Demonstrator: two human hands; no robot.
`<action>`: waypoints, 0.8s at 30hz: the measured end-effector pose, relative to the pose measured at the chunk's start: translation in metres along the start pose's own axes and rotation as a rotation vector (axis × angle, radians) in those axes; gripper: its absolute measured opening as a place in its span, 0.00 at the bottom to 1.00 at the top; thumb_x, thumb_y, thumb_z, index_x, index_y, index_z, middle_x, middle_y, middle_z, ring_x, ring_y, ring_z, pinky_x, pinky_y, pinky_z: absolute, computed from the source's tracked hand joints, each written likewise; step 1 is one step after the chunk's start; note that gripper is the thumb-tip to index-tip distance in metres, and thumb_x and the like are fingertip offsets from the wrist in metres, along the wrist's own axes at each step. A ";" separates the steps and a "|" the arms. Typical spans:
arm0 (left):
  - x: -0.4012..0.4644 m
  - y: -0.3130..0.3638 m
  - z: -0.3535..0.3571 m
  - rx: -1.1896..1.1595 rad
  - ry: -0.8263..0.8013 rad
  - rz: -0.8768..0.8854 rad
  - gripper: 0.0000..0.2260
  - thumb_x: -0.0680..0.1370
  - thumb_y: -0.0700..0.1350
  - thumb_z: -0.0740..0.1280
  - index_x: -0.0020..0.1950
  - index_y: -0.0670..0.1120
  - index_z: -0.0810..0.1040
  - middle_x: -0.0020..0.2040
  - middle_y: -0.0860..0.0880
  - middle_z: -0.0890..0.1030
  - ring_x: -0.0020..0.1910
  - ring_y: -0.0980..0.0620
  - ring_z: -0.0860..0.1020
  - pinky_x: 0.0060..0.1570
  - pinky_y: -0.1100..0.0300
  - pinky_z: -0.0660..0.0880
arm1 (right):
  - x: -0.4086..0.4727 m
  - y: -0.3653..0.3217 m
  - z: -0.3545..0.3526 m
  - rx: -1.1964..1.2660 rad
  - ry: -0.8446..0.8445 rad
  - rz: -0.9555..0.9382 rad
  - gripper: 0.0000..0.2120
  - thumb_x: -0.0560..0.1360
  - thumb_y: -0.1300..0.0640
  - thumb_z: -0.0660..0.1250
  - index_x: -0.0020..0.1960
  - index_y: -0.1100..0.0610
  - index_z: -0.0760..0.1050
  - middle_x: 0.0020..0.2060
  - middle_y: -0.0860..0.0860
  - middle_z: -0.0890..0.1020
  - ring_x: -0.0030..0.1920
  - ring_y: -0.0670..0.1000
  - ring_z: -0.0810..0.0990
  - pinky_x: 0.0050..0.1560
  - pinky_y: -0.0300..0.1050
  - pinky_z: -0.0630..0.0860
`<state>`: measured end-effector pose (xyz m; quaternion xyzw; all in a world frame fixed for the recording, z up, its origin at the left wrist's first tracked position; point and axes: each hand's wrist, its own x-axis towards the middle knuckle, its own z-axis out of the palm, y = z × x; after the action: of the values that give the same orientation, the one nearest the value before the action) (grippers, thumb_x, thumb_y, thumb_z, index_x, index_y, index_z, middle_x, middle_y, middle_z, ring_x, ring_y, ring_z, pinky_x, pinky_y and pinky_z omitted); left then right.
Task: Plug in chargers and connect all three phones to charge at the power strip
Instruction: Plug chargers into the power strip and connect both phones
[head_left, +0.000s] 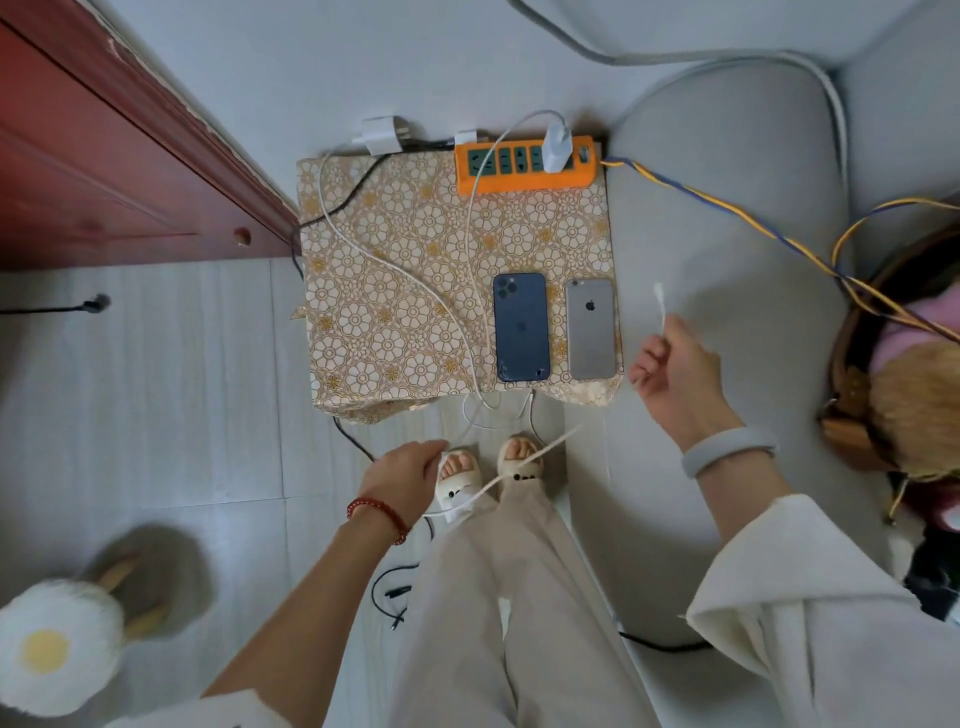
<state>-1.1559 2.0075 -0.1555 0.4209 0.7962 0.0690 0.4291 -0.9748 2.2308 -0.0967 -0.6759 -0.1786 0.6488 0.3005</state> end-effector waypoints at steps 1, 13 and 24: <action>0.000 0.003 0.004 0.033 -0.054 0.000 0.15 0.78 0.45 0.55 0.62 0.50 0.73 0.51 0.44 0.81 0.50 0.43 0.78 0.48 0.53 0.75 | 0.002 -0.003 -0.003 -0.125 0.006 -0.098 0.08 0.78 0.55 0.57 0.41 0.52 0.71 0.18 0.43 0.65 0.18 0.44 0.61 0.20 0.33 0.61; 0.061 0.093 0.009 -0.310 0.110 -0.093 0.15 0.77 0.41 0.58 0.63 0.44 0.71 0.63 0.43 0.74 0.57 0.46 0.75 0.55 0.58 0.71 | 0.039 0.054 -0.020 -0.874 -0.025 -0.267 0.10 0.79 0.59 0.52 0.51 0.64 0.69 0.40 0.58 0.75 0.40 0.56 0.73 0.42 0.48 0.69; 0.147 0.177 0.047 -0.706 -0.094 -0.194 0.19 0.77 0.35 0.53 0.69 0.42 0.64 0.69 0.44 0.69 0.66 0.46 0.69 0.59 0.65 0.63 | 0.086 0.071 -0.001 -0.843 -0.061 -0.361 0.11 0.78 0.63 0.51 0.53 0.68 0.69 0.54 0.64 0.77 0.56 0.63 0.74 0.58 0.59 0.71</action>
<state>-1.0533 2.2159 -0.1936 0.1722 0.7390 0.2792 0.5885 -0.9764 2.2312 -0.2079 -0.6780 -0.5506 0.4762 0.1022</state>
